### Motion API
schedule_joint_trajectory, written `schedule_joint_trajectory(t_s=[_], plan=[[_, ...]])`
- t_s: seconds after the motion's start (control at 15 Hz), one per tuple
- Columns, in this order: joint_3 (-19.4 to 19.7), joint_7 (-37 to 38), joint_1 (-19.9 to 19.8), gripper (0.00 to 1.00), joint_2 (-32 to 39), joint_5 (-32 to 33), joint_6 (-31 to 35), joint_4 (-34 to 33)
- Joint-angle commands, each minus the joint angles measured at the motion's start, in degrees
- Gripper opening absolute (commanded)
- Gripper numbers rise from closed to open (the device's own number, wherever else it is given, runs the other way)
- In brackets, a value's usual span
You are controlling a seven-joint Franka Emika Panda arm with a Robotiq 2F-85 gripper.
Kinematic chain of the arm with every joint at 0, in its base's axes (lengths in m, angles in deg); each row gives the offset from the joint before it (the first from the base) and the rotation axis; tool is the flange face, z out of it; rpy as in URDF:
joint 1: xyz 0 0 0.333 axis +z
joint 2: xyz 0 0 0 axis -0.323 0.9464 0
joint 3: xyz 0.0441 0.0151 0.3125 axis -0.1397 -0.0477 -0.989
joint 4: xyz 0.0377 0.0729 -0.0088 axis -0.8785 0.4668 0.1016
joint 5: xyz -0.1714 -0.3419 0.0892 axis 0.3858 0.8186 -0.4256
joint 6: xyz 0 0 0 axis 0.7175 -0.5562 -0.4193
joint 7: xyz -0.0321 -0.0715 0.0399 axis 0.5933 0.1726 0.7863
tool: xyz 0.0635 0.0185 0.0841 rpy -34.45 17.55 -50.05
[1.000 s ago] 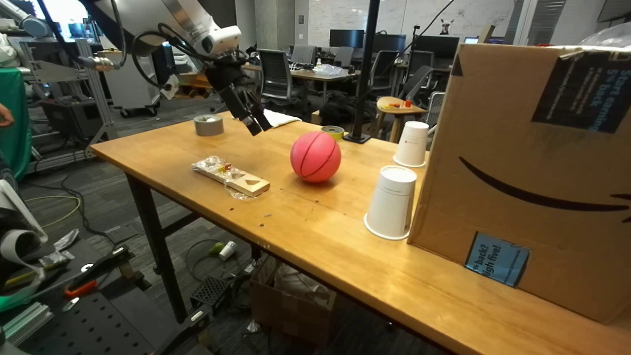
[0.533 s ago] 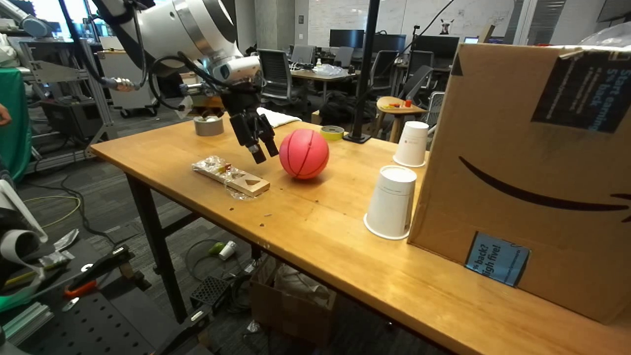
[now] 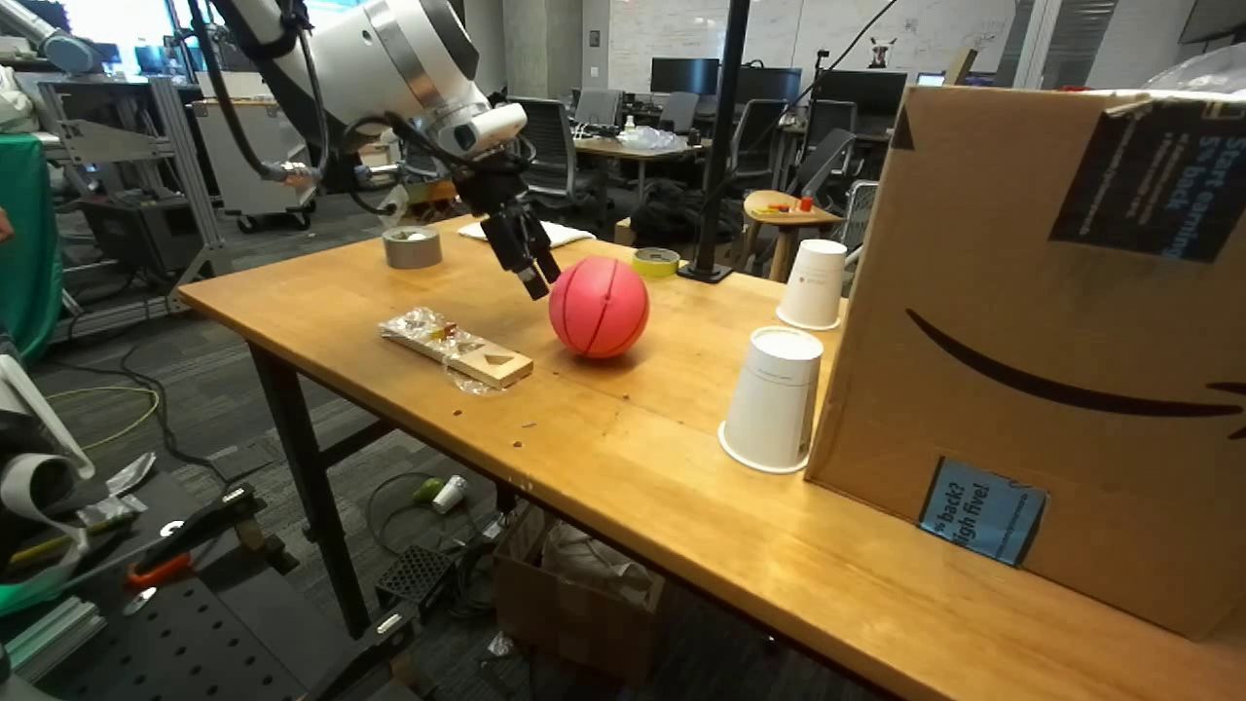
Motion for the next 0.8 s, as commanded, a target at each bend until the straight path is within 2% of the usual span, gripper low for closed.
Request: schedule_joint_trajectory(t_s=[0.0,0.53,0.73], plan=[[1.7,0.1,1.0,1.0,2.3,8.5,1.3,-5.0],[4.1,5.0,-0.2,1.0,6.5,23.6,7.1,-8.9],[4.0,7.1,-0.5,1.0,7.4,26.6,7.4,-9.7]])
